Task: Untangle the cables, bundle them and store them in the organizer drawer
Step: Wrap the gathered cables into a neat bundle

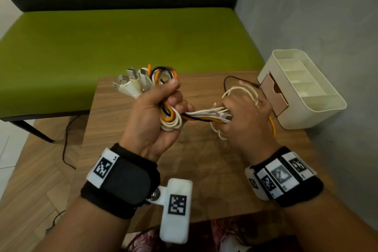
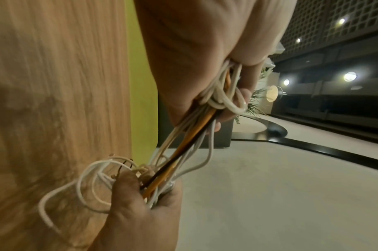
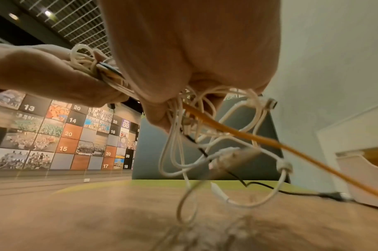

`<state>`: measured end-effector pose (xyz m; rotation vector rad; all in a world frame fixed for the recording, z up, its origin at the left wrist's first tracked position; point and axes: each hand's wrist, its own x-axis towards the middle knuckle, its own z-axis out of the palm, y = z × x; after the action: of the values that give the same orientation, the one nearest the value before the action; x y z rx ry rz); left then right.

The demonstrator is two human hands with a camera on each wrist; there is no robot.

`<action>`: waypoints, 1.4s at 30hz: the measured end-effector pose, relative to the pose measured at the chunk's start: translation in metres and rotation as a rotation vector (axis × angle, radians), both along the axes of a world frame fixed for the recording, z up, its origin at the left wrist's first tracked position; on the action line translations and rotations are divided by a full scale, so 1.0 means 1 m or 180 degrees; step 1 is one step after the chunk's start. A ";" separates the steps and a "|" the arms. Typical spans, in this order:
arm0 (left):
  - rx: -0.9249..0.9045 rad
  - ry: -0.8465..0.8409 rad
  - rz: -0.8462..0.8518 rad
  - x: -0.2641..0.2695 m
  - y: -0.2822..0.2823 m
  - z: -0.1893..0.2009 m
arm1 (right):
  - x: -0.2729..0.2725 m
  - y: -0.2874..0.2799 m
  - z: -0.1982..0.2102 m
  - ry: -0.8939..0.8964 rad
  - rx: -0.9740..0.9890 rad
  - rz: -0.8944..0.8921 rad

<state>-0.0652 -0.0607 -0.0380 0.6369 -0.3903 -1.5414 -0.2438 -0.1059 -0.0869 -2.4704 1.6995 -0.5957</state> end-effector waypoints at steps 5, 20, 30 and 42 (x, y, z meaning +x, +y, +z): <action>0.0024 0.0064 0.0316 0.009 -0.006 -0.002 | -0.005 0.001 -0.013 0.0449 0.0253 0.0386; 0.0020 0.0177 0.0403 0.011 -0.007 -0.013 | 0.003 0.022 0.035 -0.2017 0.0645 0.0899; -0.0230 0.0388 0.0122 0.013 -0.002 -0.009 | 0.014 0.019 0.021 -0.2511 0.2328 0.0172; -0.0191 0.0131 -0.0225 -0.001 0.003 -0.011 | 0.004 0.006 0.017 -0.2072 0.1426 -0.0231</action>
<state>-0.0664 -0.0572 -0.0494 0.5489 -0.4301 -1.6015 -0.2398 -0.0996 -0.0698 -1.6668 1.4522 -0.8048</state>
